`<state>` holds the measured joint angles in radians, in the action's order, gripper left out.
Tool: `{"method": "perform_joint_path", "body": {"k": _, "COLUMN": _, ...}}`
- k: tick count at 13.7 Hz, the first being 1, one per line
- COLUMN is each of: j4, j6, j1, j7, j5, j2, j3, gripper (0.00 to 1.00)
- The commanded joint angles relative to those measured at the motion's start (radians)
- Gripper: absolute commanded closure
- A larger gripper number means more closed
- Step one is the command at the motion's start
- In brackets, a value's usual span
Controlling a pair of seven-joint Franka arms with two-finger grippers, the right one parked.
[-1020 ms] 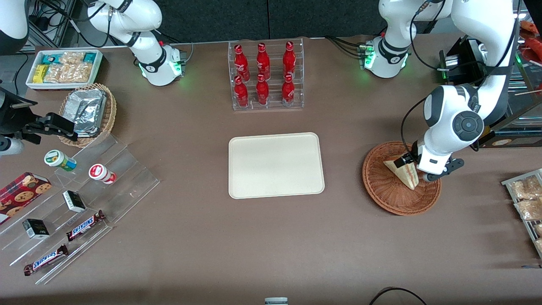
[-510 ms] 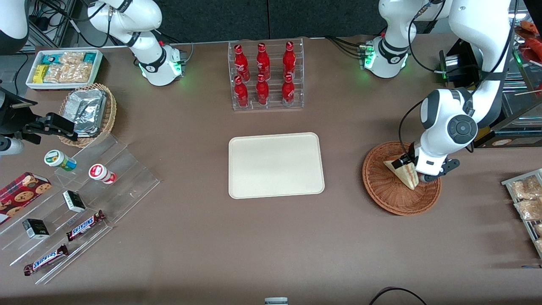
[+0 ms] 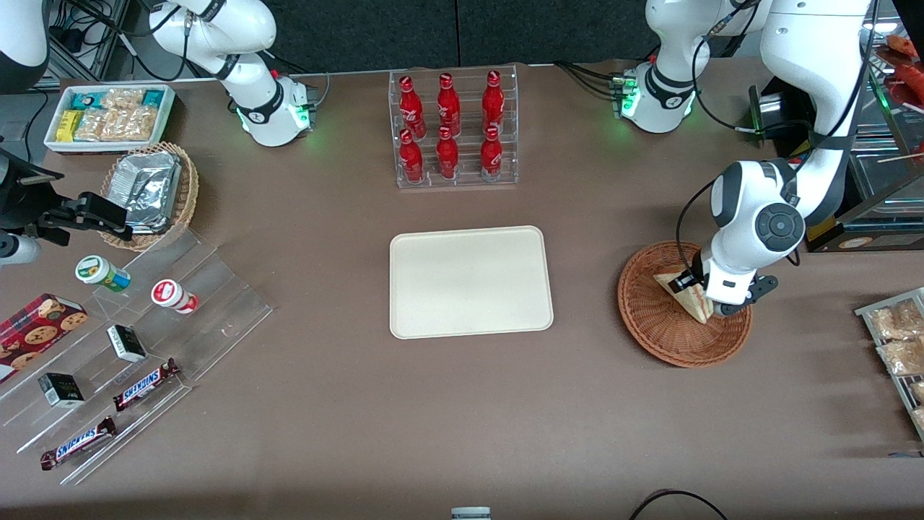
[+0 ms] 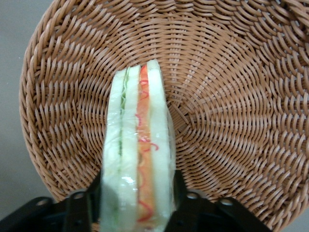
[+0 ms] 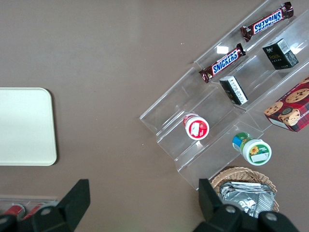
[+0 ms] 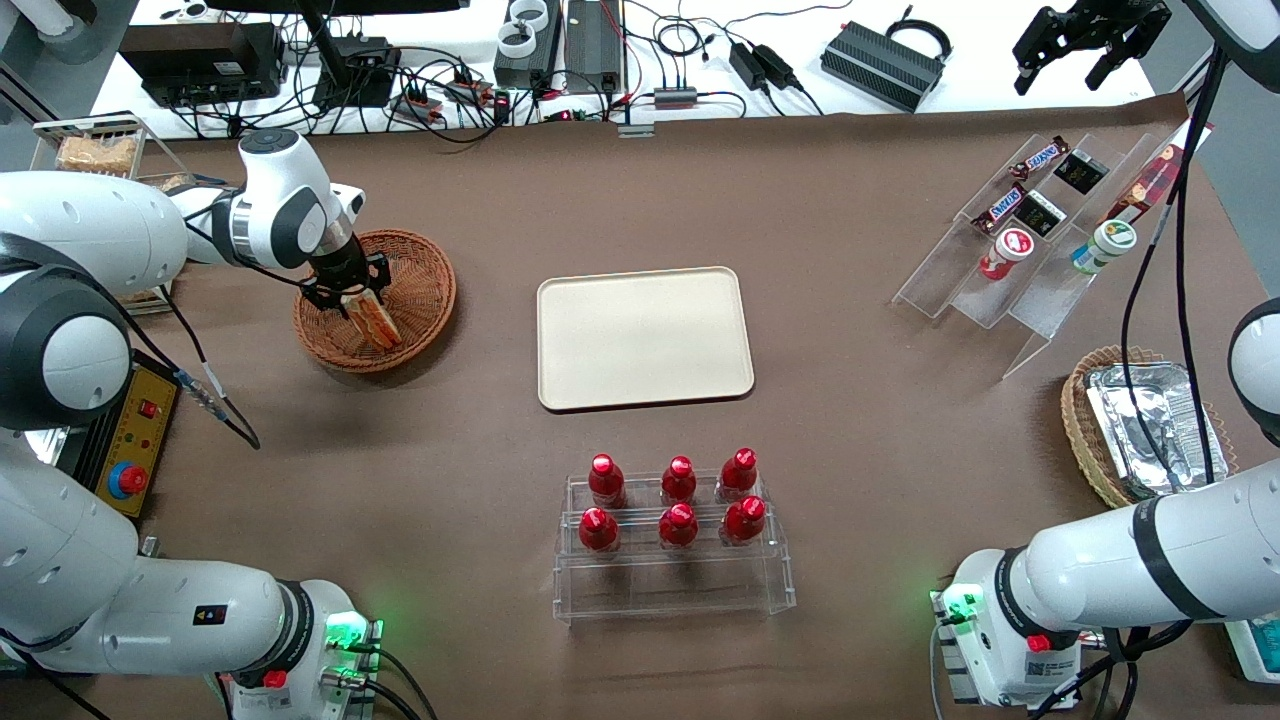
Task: Place sandwich from basket to tray
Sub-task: 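Lower the left gripper onto the sandwich and close on it, then lift the sandwich out of the basket and carry it over the cream tray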
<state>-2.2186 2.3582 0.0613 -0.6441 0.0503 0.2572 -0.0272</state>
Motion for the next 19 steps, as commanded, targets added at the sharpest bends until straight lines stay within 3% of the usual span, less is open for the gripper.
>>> {"method": "perform_joint_path", "body": {"k": 1, "j4": 0.014, "j6": -0.005, "j1": 0.002, "j7": -0.028, "j5": 0.017, "j2": -0.007, "j3": 0.001, "gripper": 0.92}}
{"method": "perform_joint_path", "body": {"k": 7, "j4": 0.224, "j6": -0.342, "j1": 0.011, "j7": -0.025, "j5": 0.031, "j2": -0.033, "j3": -0.004, "gripper": 0.92}}
{"method": "perform_joint_path", "body": {"k": 11, "j4": 0.391, "j6": -0.522, "j1": 0.093, "j7": -0.031, "j5": 0.037, "j2": -0.029, "j3": -0.004, "gripper": 0.92}}
{"method": "perform_joint_path", "body": {"k": 19, "j4": 0.612, "j6": -0.571, "j1": 0.376, "j7": -0.189, "j5": 0.019, "j2": 0.092, "j3": -0.005, "gripper": 0.92}}
